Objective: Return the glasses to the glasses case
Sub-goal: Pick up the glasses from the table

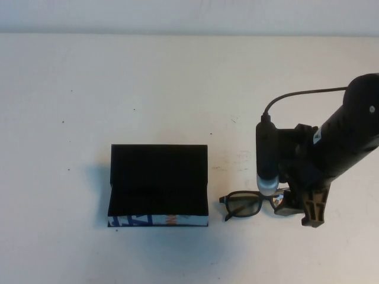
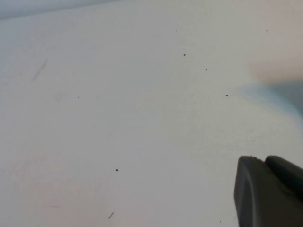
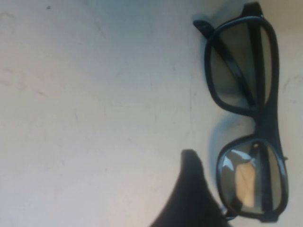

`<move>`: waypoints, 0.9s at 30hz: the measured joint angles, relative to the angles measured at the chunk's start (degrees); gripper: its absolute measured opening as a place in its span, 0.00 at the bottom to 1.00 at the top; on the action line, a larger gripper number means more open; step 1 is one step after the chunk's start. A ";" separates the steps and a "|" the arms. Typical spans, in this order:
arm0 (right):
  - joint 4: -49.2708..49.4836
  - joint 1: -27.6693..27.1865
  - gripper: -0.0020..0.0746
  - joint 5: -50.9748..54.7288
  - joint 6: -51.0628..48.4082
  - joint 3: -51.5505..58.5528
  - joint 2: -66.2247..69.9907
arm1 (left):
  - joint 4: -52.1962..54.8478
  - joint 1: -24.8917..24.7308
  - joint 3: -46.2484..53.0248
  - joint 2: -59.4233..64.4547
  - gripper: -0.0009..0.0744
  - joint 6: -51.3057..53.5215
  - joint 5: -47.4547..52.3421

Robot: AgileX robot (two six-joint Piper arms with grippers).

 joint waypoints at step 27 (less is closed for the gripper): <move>-2.61 0.00 0.63 0.09 -5.41 -9.13 17.15 | 0.00 0.00 0.00 0.00 0.01 0.00 0.00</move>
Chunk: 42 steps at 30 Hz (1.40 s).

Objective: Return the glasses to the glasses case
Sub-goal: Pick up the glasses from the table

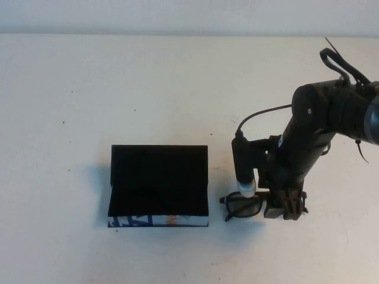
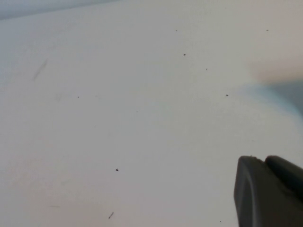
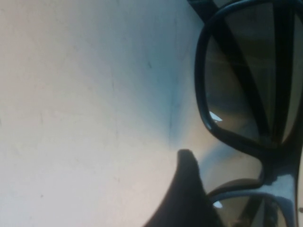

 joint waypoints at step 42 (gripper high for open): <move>-1.05 -0.10 0.32 1.85 -0.11 -4.03 3.27 | 0.00 0.00 0.00 0.00 0.01 0.00 0.00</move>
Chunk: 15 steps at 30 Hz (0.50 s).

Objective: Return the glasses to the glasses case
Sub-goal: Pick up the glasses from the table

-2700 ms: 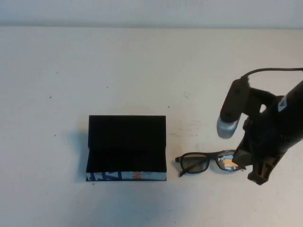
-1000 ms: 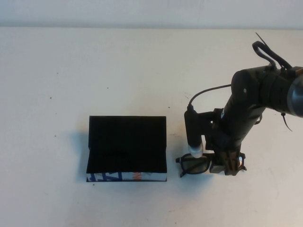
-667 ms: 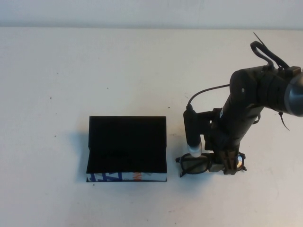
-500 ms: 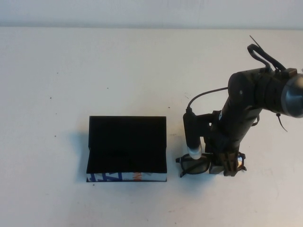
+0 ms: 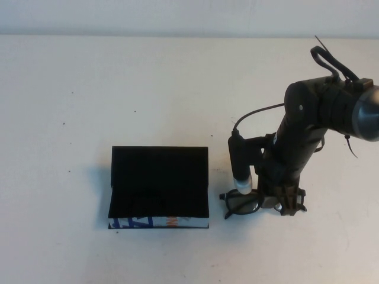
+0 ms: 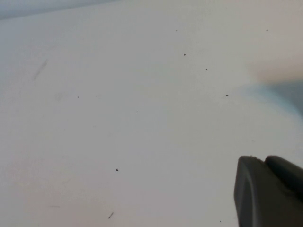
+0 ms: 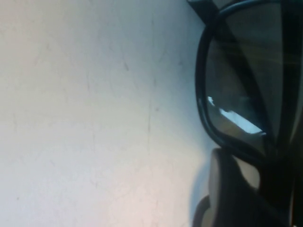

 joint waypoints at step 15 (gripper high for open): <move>-0.08 0.00 0.18 2.72 0.00 0.00 0.00 | 0.00 0.00 0.00 0.00 0.01 0.00 0.00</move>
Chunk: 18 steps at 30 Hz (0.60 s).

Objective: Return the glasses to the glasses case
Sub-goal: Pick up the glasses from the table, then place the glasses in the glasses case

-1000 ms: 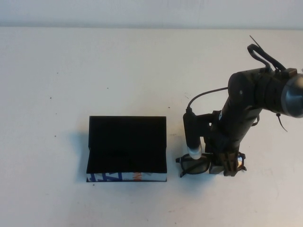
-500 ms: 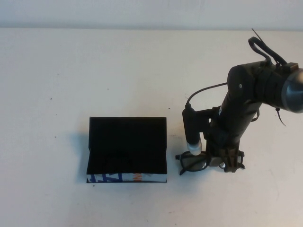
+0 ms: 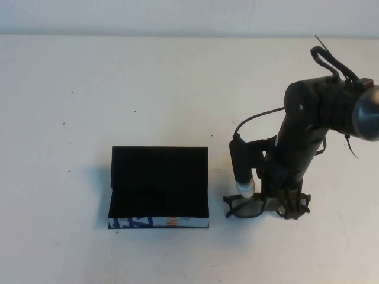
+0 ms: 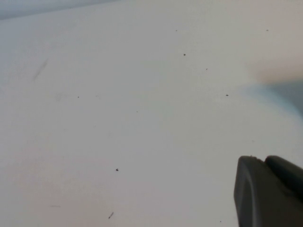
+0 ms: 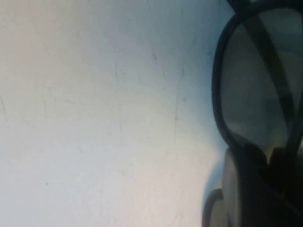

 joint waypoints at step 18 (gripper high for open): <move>1.37 4.56 0.08 11.00 9.76 -8.58 -7.37 | 0.00 0.00 0.00 0.00 0.01 0.00 0.00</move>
